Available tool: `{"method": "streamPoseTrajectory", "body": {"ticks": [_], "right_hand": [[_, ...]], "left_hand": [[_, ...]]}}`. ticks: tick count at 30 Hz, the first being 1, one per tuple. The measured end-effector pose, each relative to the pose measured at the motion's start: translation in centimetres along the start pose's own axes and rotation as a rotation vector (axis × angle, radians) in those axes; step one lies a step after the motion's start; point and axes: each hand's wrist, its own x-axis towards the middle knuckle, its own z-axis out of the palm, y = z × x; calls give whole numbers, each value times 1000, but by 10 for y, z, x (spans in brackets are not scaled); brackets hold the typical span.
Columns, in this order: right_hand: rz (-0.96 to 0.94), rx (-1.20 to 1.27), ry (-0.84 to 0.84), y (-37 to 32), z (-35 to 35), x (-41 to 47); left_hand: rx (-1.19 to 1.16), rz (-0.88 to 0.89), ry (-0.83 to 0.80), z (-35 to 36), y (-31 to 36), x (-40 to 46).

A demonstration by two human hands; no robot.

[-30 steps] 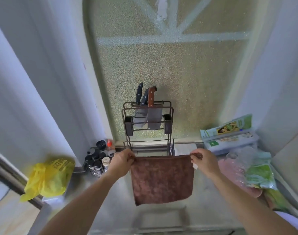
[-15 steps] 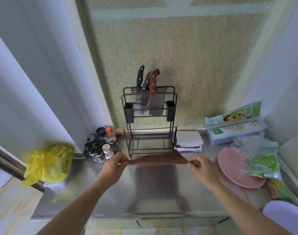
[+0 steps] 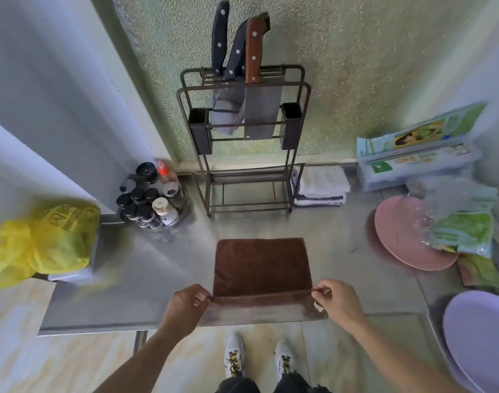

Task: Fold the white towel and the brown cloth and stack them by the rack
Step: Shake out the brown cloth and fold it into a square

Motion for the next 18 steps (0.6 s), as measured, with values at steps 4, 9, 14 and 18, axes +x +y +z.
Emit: {"method": "streamPoseTrajectory", "body": {"ticks": [4,9,14,18], "right_hand": [[37,15,56,-16,-6,39],[86,59,96,-29,-8,99],[140,58,108,-26,2,145],[147,32,111,-21,9,160]], "left_hand": [[-19,-6,59,-5,9,40],[-80,-84,77,-10,28,106],[-69,-160,33,-2,26,161],[-67,-224,41,13,22,177]]}}
